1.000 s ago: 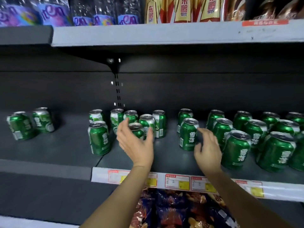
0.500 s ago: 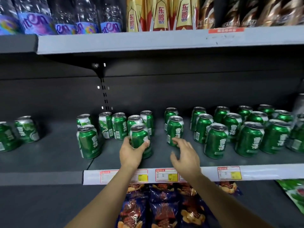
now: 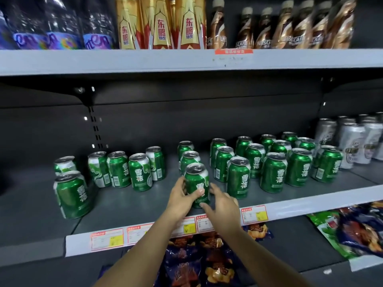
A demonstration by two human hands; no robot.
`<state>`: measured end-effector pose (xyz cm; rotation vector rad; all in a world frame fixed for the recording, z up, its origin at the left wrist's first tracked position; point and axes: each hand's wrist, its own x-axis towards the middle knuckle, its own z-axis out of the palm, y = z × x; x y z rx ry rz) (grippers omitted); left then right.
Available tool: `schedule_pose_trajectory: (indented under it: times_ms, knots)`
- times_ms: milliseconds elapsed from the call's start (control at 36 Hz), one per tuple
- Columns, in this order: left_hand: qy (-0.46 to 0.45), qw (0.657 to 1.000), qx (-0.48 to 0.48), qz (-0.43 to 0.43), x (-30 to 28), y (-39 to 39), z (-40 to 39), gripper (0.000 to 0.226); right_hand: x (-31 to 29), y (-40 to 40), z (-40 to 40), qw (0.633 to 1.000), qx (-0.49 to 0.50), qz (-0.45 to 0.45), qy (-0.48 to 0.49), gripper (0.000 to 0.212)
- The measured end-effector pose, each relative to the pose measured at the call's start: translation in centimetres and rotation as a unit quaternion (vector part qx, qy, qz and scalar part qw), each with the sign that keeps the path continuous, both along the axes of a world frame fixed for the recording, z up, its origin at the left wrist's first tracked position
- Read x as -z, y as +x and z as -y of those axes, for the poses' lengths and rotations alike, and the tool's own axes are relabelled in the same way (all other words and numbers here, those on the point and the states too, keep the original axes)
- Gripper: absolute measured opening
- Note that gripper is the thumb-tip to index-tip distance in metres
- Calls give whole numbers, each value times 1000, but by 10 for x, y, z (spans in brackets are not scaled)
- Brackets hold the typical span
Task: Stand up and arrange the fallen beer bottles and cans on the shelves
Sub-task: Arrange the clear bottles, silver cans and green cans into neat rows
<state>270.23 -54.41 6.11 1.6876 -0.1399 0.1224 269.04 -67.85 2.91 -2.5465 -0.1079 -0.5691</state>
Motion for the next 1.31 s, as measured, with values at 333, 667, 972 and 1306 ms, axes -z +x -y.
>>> schedule_pose_trajectory:
  times_ms: [333,667,972,1306]
  knots:
    - [30,999,9,8,0,13,1,32,-3,5,-1,1000,22,-6,-18,62]
    - [8,989,-141,34,-1,10,-17,43,-4,-15,-38,952,-16,294,83,47]
    - [65,947,-312,44,-3,11,-92,27,-22,-11,-113,972,-158,171,28,47]
    - [121,968,-219,20,-7,66,-143,84,-38,68,-165,979,-55,-68,184,60]
